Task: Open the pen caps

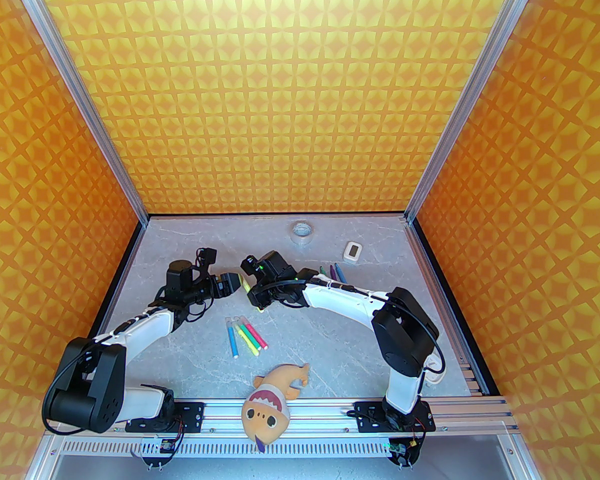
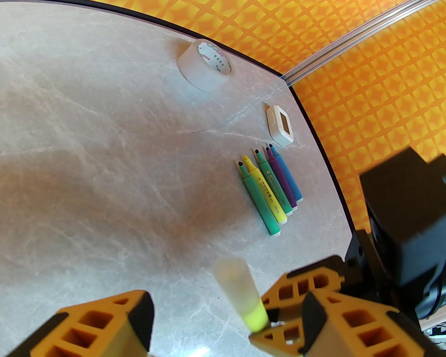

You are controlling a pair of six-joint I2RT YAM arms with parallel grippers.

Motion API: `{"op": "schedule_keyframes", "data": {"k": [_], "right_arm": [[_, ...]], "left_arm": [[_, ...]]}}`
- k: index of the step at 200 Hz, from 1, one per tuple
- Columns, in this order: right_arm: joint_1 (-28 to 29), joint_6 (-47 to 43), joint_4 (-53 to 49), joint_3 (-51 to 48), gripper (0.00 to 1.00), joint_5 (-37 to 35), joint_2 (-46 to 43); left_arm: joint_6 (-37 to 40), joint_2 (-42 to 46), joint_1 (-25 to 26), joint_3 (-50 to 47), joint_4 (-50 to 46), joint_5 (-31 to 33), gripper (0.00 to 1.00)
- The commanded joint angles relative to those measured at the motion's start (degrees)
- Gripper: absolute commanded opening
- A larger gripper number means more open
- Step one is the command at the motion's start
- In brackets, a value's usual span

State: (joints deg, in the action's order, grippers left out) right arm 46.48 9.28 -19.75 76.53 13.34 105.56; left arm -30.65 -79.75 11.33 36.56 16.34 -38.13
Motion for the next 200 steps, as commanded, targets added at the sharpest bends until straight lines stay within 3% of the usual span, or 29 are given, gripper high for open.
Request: {"op": "schedule_keyframes", "data": {"k": [1, 143, 200], "right_arm": [[0.0, 0.2, 2.0, -1.0, 0.00, 2.0, -2.6], [0.0, -0.2, 3.1, -2.0, 0.00, 0.4, -3.9], [0.0, -0.2, 8.9, -6.3, 0.21, -0.9, -5.8]], "left_arm": [[-1.2, -1.4, 1.0, 2.4, 1.9, -1.6, 0.64], [-1.8, -4.8, 3.0, 5.2, 2.0, -3.9, 0.25], [-3.4, -4.2, 3.0, 5.5, 2.3, -4.4, 0.08]]}}
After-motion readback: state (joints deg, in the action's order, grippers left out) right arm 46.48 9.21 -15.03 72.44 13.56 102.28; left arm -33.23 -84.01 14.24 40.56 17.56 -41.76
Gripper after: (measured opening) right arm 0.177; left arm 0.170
